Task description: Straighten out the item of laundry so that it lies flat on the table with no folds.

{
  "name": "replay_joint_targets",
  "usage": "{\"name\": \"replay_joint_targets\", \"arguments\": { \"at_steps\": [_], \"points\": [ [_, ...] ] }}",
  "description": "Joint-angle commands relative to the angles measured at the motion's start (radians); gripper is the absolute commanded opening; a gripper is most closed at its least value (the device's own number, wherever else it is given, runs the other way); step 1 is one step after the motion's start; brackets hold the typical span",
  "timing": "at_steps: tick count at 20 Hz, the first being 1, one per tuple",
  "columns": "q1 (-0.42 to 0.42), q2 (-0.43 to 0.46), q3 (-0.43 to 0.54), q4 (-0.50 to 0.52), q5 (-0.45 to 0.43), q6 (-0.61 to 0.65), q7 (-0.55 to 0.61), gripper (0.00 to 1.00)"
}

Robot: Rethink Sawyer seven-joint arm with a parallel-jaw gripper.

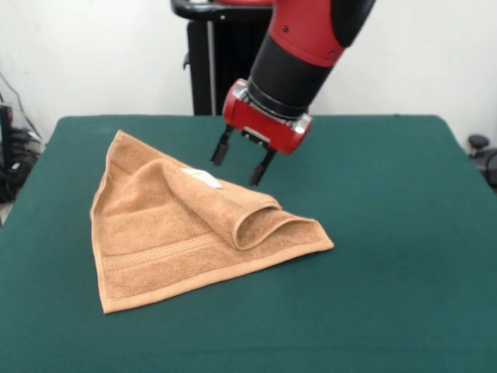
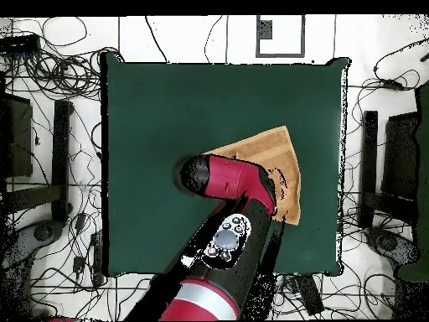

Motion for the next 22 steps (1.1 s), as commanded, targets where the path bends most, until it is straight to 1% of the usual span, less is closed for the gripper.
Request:
{"name": "replay_joint_targets", "arguments": {
  "at_steps": [1,5,11,16,19,22],
  "points": [
    [0.005,0.084,0.014,-0.02,0.094,-0.021,0.338,1.0],
    [0.007,0.078,0.018,-0.029,0.126,-0.024,0.33,1.0],
    [0.025,0.075,0.012,-0.072,0.173,0.037,0.331,1.0],
    [0.018,0.045,0.025,-0.055,0.193,0.04,0.303,1.0],
    [0.005,0.025,0.037,-0.026,0.197,0.013,0.276,1.0],
    [0.001,0.003,0.039,-0.008,0.2,0.012,0.262,1.0]
  ]
}}
